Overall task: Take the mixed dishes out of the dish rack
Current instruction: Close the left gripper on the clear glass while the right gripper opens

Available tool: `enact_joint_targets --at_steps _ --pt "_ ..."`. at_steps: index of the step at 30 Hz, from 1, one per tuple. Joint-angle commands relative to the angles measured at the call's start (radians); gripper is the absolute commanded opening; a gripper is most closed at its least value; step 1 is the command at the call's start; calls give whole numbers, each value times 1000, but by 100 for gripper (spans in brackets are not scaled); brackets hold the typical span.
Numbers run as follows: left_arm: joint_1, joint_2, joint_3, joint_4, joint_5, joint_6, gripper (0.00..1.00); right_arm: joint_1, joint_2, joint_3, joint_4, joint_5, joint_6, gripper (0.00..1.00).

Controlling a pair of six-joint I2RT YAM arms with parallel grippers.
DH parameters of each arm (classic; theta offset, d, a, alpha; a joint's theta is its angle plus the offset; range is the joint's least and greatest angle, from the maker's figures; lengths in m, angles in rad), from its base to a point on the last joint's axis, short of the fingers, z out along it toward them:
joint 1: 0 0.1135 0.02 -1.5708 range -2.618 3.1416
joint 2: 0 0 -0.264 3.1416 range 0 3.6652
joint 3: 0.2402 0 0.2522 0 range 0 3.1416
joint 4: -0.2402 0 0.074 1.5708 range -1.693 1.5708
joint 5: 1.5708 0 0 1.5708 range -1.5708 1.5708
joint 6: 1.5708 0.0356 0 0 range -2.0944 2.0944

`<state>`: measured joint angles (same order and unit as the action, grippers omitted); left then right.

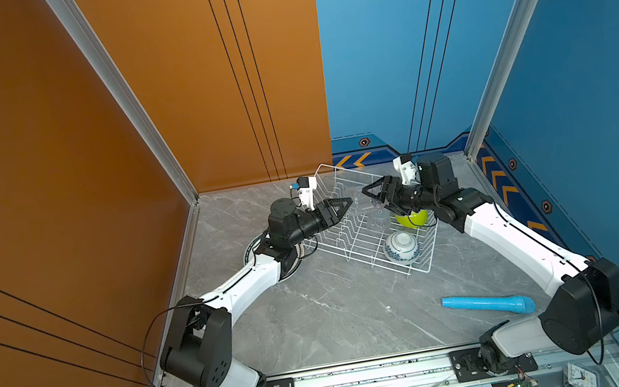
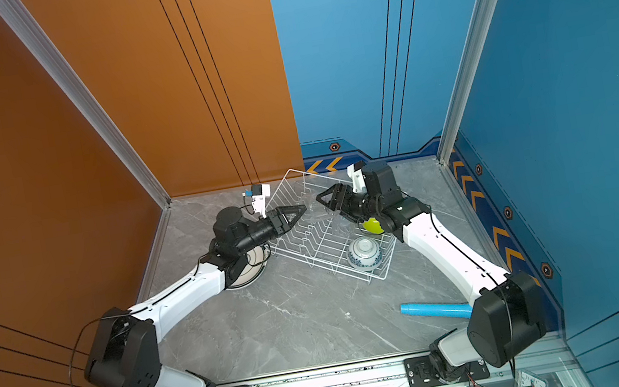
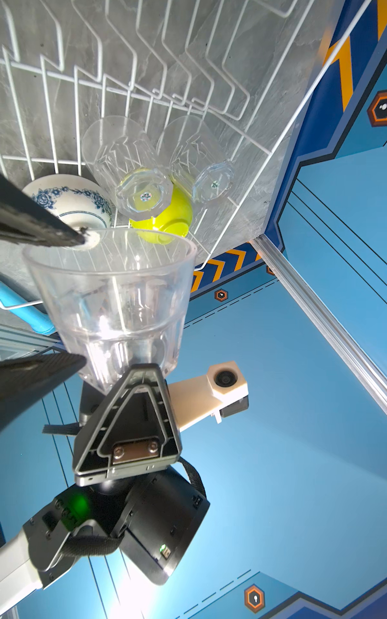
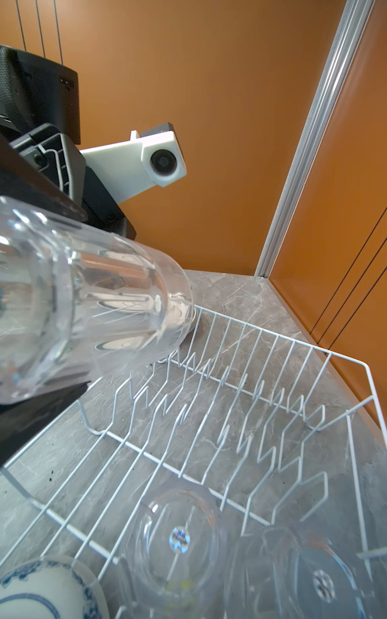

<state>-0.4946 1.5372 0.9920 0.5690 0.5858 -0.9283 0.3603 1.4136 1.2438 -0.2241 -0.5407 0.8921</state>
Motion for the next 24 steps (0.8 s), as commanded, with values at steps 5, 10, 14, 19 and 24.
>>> enact_joint_targets --at_steps 5,10,14,19,24 --pt "-30 29 65 53 69 35 48 22 5 16 59 -56 4 35" --pt "-40 40 74 67 70 24 42 32 16 19 75 -66 13 35" --pt "-40 58 85 95 87 -13 35 44 30 22 78 -70 14 35" --pt "-43 55 88 97 88 -18 36 52 32 23 78 -67 14 35" --pt "-47 54 88 97 93 -13 40 64 36 33 77 -69 10 35"
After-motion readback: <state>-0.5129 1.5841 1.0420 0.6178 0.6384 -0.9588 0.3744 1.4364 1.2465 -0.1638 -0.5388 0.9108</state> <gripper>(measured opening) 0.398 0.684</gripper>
